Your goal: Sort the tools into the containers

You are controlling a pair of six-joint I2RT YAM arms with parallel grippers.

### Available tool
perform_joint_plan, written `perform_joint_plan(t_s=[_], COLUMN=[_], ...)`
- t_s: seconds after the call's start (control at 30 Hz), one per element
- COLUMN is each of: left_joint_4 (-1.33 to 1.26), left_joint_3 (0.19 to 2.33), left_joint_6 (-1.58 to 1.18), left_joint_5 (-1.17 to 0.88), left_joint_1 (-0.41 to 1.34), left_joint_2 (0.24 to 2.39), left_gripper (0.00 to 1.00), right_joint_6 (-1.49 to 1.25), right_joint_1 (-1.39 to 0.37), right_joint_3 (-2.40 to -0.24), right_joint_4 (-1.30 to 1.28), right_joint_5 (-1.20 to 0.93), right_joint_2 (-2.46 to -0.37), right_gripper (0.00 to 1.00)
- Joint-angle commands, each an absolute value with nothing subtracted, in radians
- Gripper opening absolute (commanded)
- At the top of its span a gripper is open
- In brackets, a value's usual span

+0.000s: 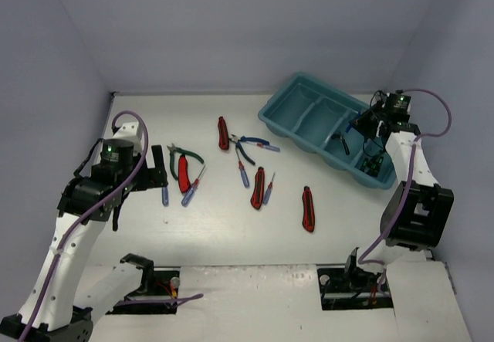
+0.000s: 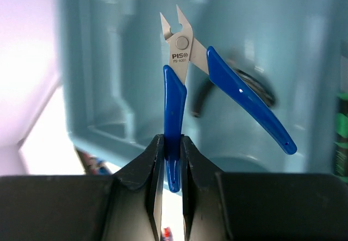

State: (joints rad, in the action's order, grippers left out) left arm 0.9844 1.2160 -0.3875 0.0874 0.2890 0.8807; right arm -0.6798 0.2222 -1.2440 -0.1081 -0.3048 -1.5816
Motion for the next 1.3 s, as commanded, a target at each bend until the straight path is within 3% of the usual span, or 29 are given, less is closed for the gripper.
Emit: perform_joint_plan(t_s=[0.0, 0.27, 0.5, 0.63, 0.73, 0.87, 1.03, 1.27], left_joint_4=[0.951, 0.950, 0.951, 0.953, 0.954, 0.954, 0.953, 0.951], left_joint_3=[1.263, 1.272, 1.263, 1.256, 1.256, 1.253, 1.257, 1.269], left_joint_6=[-0.410, -0.411, -0.413, -0.416, -0.420, -0.426, -0.436, -0.417], left_joint_5=[0.108, 0.112, 0.115, 0.118, 0.128, 0.144, 0.146, 0.142], left_joint_1=[0.290, 0.290, 0.290, 0.290, 0.290, 0.290, 0.289, 0.290], left_joint_2=[0.897, 0.914, 0.903, 0.885, 0.871, 0.862, 0.876, 0.891], left_gripper=[0.92, 0.92, 0.92, 0.92, 0.92, 0.92, 0.92, 0.92], right_joint_6=[-0.671, -0.636, -0.586, -0.599, -0.618, -0.608, -0.580, -0.285], right_joint_1=[0.222, 0.222, 0.228, 0.235, 0.238, 0.239, 0.237, 0.068], right_joint_3=[-1.314, -1.379, -1.442, -1.448, -1.431, -1.427, -1.431, -1.526], right_joint_4=[0.043, 0.084, 0.085, 0.081, 0.078, 0.047, 0.006, -0.081], right_joint_5=[-0.410, -0.477, -0.372, -0.324, -0.310, -0.289, -0.281, -0.225], right_joint_2=[-1.597, -1.764, -1.855, -1.885, -1.881, -1.867, -1.842, -1.761], right_gripper=[0.00, 0.00, 0.01, 0.09, 0.25, 0.29, 0.42, 0.45])
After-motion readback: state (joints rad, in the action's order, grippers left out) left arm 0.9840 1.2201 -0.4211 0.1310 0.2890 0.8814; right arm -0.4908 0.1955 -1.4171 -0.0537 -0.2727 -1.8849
